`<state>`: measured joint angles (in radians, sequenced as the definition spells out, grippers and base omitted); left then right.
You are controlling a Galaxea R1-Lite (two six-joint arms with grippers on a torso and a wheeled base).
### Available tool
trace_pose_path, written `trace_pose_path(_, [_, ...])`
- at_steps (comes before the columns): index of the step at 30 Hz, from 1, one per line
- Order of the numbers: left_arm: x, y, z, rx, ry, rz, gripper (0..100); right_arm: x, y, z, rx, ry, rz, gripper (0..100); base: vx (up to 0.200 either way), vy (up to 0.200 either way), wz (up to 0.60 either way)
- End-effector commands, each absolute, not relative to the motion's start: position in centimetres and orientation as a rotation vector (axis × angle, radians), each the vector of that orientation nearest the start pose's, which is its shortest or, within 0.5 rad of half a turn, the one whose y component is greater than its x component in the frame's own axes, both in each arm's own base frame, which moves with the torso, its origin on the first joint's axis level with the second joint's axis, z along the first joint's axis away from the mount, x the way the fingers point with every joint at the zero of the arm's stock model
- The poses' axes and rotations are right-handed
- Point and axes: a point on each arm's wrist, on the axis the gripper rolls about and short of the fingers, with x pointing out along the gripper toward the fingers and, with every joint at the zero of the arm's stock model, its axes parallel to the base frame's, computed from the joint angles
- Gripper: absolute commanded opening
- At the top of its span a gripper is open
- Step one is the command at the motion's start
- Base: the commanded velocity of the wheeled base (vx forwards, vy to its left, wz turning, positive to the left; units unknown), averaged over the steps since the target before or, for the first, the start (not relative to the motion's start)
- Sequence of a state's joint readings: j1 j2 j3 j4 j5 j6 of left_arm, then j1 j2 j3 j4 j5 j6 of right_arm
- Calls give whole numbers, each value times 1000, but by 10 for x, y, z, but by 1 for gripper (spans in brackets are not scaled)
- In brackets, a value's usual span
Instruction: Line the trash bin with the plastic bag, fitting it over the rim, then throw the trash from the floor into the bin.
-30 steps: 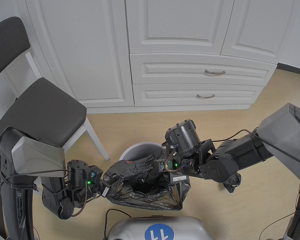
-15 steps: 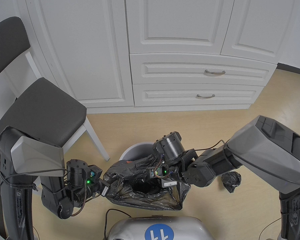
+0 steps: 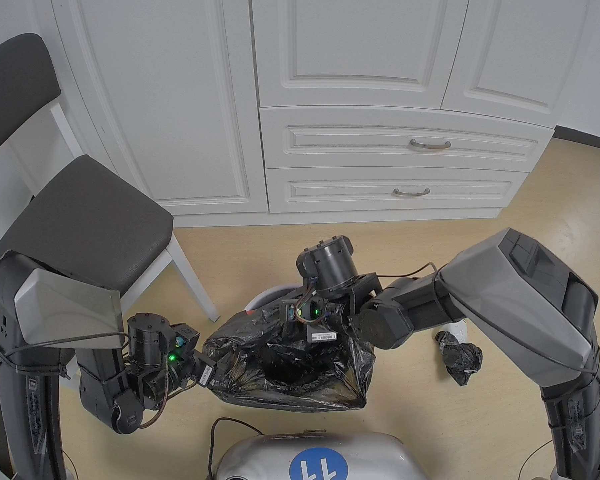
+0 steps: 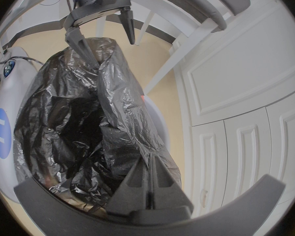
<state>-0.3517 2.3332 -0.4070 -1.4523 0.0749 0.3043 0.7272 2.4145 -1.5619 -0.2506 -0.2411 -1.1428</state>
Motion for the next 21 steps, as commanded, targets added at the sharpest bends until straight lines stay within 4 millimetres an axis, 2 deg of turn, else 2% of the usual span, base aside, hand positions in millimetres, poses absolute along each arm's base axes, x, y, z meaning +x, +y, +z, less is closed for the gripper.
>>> trace_pose_path(1, [290,-103,-12,388,393,-338,100,377,307,70,-1345,197,691,0,0,0,0])
trace_pose_path(7, [292,-104,-8,381,357,-331,100,393,298,86,-1265,163,602,0,0,0,0])
trace_pose_path(18, [293,-104,-4,373,321,-326,100,412,301,70,-1162,78,514,0,0,0,0])
trace_pose_path(21, [293,-105,-4,371,320,-327,100,423,303,67,-1133,22,469,0,0,0,0])
